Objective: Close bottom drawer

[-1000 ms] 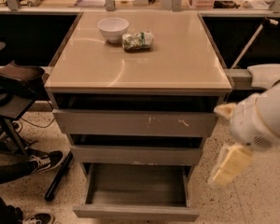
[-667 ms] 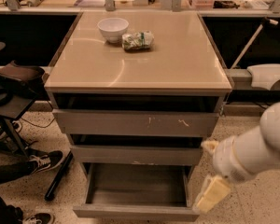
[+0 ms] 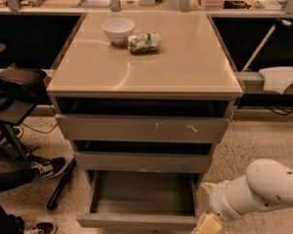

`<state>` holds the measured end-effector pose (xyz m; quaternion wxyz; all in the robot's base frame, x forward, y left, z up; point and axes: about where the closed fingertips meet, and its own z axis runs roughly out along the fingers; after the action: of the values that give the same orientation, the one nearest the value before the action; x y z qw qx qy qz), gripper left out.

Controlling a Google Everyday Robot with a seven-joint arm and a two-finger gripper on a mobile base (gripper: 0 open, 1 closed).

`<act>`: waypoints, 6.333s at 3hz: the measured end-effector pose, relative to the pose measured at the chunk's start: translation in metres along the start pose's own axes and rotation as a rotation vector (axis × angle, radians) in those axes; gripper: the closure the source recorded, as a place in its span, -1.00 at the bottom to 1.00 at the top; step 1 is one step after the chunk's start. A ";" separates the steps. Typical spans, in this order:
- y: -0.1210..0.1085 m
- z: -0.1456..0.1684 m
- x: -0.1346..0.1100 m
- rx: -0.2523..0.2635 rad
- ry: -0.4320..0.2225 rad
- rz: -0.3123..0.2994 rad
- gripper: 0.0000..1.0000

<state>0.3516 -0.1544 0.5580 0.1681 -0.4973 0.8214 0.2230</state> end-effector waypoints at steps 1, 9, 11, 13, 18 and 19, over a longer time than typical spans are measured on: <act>0.000 0.000 0.000 0.001 0.000 -0.001 -1.00; -0.022 0.309 0.214 -0.069 0.034 0.270 -1.00; -0.057 0.367 0.242 -0.100 0.050 0.365 -1.00; -0.102 0.361 0.200 -0.004 -0.046 0.343 -1.00; -0.144 0.438 0.092 -0.050 0.041 0.222 -1.00; -0.148 0.437 0.069 -0.045 0.032 0.189 -1.00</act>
Offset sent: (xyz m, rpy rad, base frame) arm -0.0447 0.0067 -0.1319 0.1107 0.0319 -0.1512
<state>0.4768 -0.0323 0.1251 0.1220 -0.4247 0.8620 0.2483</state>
